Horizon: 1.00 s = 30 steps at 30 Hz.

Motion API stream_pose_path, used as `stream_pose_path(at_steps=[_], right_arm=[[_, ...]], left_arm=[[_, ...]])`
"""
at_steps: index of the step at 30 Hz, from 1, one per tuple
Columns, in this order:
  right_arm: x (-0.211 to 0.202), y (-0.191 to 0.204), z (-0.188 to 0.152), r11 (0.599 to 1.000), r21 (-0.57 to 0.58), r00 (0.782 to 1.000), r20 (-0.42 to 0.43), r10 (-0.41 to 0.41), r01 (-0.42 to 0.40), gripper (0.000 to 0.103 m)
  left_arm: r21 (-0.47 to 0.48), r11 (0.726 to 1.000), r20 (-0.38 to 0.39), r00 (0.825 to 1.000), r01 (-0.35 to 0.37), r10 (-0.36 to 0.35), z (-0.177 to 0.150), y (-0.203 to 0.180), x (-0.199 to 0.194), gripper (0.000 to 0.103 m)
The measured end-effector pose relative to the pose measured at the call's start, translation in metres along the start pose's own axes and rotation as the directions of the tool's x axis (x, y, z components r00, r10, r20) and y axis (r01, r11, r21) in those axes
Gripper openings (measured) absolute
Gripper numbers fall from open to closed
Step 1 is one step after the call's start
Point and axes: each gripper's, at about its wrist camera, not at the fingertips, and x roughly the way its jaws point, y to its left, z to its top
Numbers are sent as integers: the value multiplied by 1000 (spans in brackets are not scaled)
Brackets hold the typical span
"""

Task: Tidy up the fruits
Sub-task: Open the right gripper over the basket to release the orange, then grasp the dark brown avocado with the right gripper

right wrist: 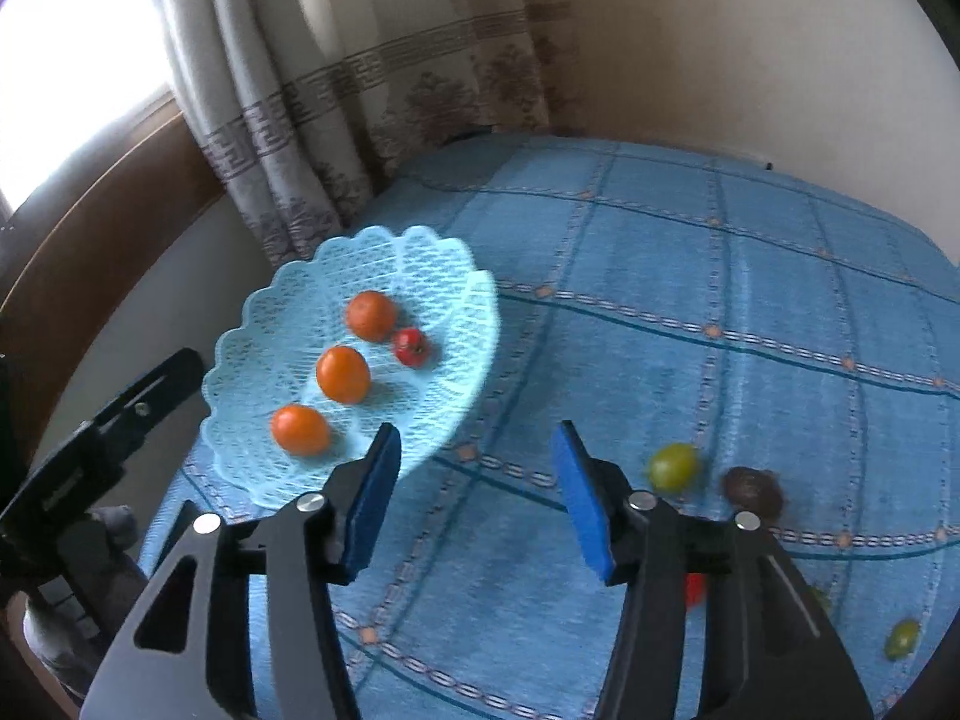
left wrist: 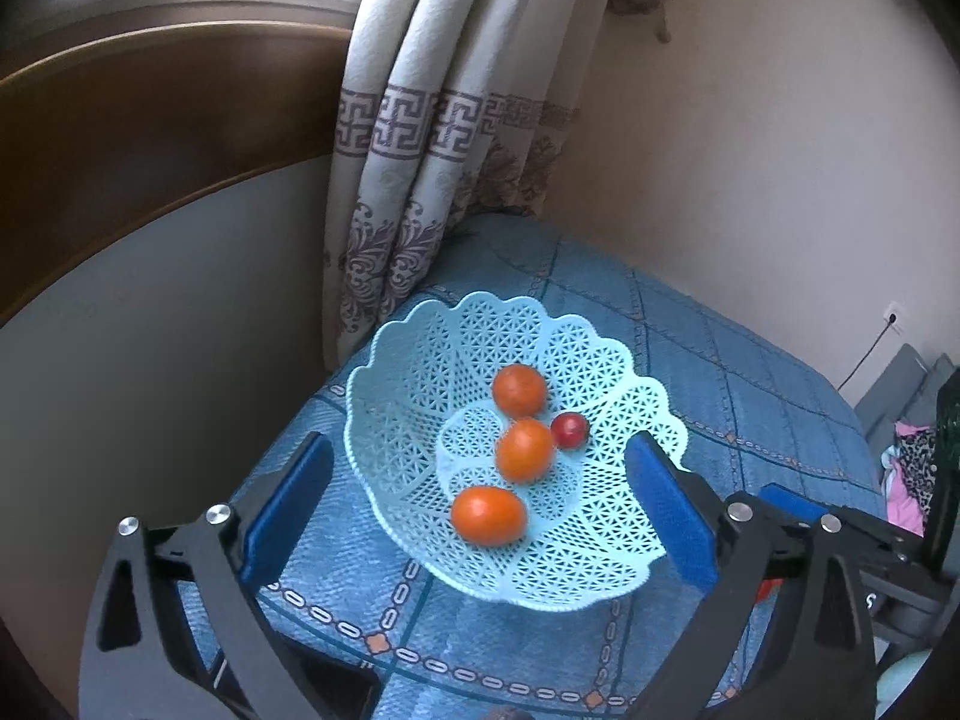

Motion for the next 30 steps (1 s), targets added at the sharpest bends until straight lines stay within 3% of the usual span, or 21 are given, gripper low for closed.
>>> stream_pose_path(at_steps=[8,18,30], right_arm=[[-19,-50,-4,996,41,997,-2,-81,81,54],[-31,-93,-19,987,102,992,-26,-123,125,54],[-5,-121,-21,973,173,987,-82,-141,153,59]], left_arm=[[29,999,-11,1000,14,-13,-6,-14,2,100],[101,994,-33,999,46,-42,-19,-44,4,100],[184,980,-59,996,79,-69,-35,-73,5,100]])
